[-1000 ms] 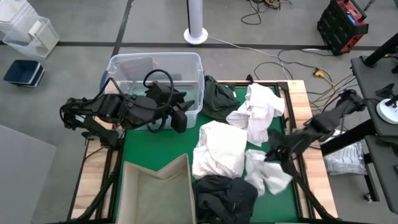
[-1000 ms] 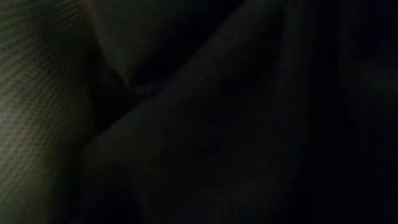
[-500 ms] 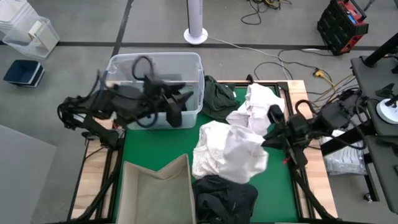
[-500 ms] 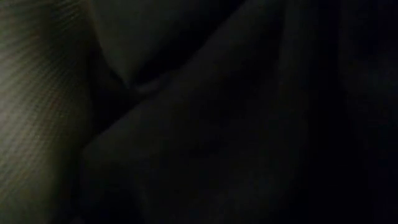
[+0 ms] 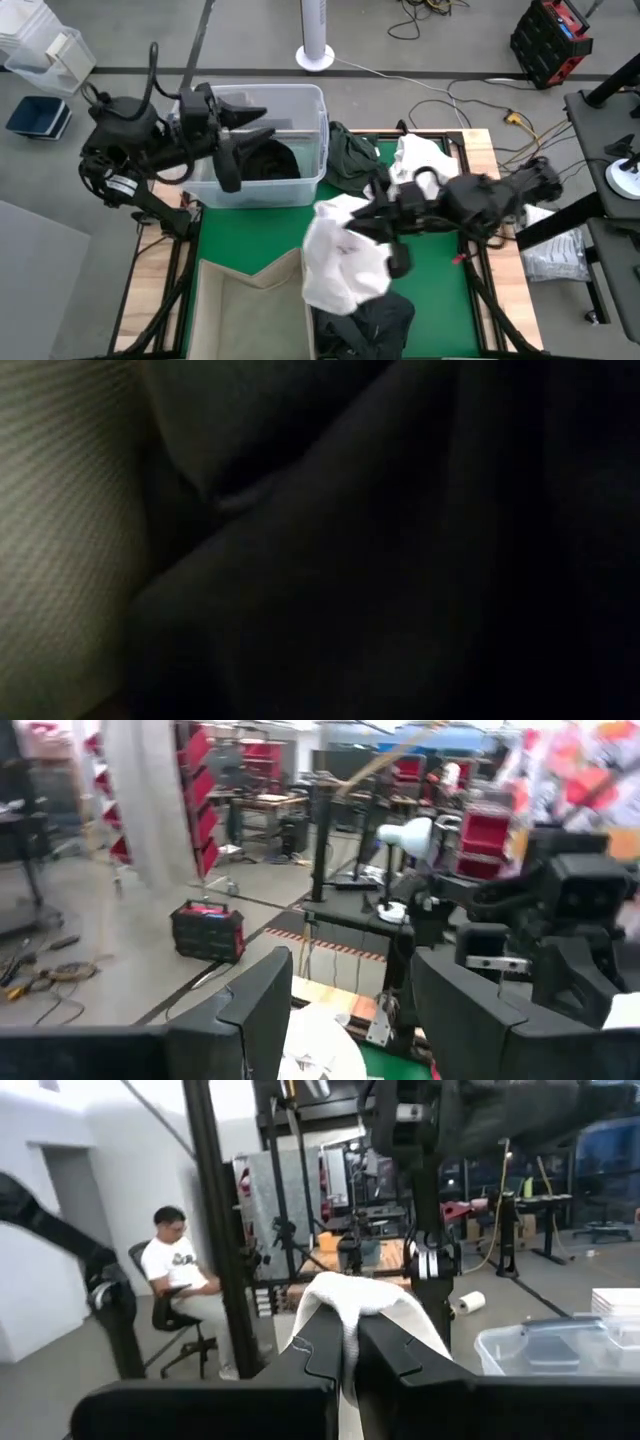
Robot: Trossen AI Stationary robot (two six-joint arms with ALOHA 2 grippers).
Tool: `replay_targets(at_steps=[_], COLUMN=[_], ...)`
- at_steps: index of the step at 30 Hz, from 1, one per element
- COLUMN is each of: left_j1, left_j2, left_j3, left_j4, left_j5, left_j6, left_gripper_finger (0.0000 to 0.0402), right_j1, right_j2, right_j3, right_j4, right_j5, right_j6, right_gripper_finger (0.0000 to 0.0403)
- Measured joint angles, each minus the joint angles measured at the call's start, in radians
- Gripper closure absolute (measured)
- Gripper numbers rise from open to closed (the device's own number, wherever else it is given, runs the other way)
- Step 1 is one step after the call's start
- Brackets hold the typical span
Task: Sort clothes
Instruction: Put the bottom white shirt into the brown bin
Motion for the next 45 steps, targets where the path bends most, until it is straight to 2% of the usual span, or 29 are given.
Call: replay_targets(at_steps=[4,9,15,19,25,29,39,45], left_j1=[0.0,0.0,0.0,0.0,0.0,0.0,0.0,0.0], left_j2=[-0.021,-0.06,-0.124,-0.168,-0.199,-0.202,-0.18,-0.171], left_j3=[-0.007,-0.004,-0.002,-0.002,-0.006,-0.005,-0.006,-0.006], left_j4=[-0.043,-0.117,-0.154,-0.161,-0.191,-0.226,-0.245,-0.245], left_j5=[0.087,0.137,0.139,0.138,0.14,0.14,0.151,0.16], left_j6=[0.046,0.052,0.051,0.051,0.027,0.021,0.025,0.025], left_gripper_finger=[0.0217,0.0217,0.0217,0.0217,0.0217,0.0217,0.0217,0.0217], right_j1=[-0.018,-0.034,-0.044,-0.047,-0.047,-0.05,-0.055,-0.055], right_j2=[0.11,0.263,0.417,0.499,0.607,0.643,0.64,0.621], right_j3=[0.098,0.248,0.405,0.489,0.604,0.629,0.629,0.629], right_j4=[0.03,0.027,0.015,-0.009,-0.108,-0.152,-0.172,-0.235], right_j5=[0.0,-0.002,-0.021,-0.074,-0.099,-0.107,-0.118,-0.121], right_j6=[0.027,0.033,0.081,0.127,0.176,0.212,0.239,0.247], right_gripper_finger=[0.0394,0.0394,0.0394,0.0394,0.0388,0.0349,0.0191,0.013])
